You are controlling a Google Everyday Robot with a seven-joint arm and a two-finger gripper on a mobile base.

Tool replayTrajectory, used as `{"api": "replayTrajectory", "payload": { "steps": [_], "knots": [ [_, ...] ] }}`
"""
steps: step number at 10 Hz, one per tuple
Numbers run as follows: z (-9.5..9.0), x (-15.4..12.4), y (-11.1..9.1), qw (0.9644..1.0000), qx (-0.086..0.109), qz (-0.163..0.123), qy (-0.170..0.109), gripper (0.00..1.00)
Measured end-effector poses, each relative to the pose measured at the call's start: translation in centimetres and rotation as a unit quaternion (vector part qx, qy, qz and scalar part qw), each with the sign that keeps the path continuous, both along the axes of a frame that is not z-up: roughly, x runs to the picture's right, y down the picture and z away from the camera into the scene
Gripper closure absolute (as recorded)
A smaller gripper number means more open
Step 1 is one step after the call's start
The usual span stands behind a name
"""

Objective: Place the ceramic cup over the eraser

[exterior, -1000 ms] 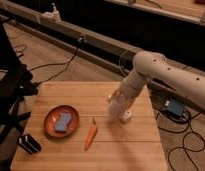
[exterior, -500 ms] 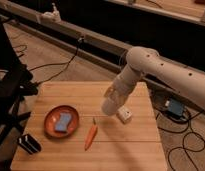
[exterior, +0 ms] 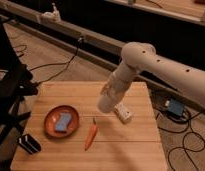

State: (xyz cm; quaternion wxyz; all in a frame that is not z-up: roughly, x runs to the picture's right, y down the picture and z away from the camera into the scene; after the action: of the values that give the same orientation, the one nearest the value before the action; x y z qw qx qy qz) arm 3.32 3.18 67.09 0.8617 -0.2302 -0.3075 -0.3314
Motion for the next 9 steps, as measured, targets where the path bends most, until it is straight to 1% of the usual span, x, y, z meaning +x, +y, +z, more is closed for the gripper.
{"api": "replayTrajectory", "payload": {
  "steps": [1, 3, 5, 6, 7, 8, 9],
  "knots": [
    [-0.7, -1.4, -0.4, 0.9998, 0.008, -0.016, -0.011, 1.0],
    [-2.3, -5.5, -0.8, 0.9972, 0.025, -0.054, -0.046, 1.0],
    [-3.7, -9.3, -0.6, 0.9918, 0.037, -0.092, -0.082, 1.0],
    [-4.5, -12.0, -0.4, 0.9866, 0.042, -0.116, -0.106, 1.0],
    [-5.2, -14.4, -0.3, 0.9815, 0.047, -0.133, -0.13, 1.0],
    [-5.8, -16.9, 0.1, 0.9756, 0.047, -0.15, -0.154, 1.0],
    [-6.6, -19.6, 0.7, 0.968, 0.046, -0.167, -0.181, 1.0]
  ]
}}
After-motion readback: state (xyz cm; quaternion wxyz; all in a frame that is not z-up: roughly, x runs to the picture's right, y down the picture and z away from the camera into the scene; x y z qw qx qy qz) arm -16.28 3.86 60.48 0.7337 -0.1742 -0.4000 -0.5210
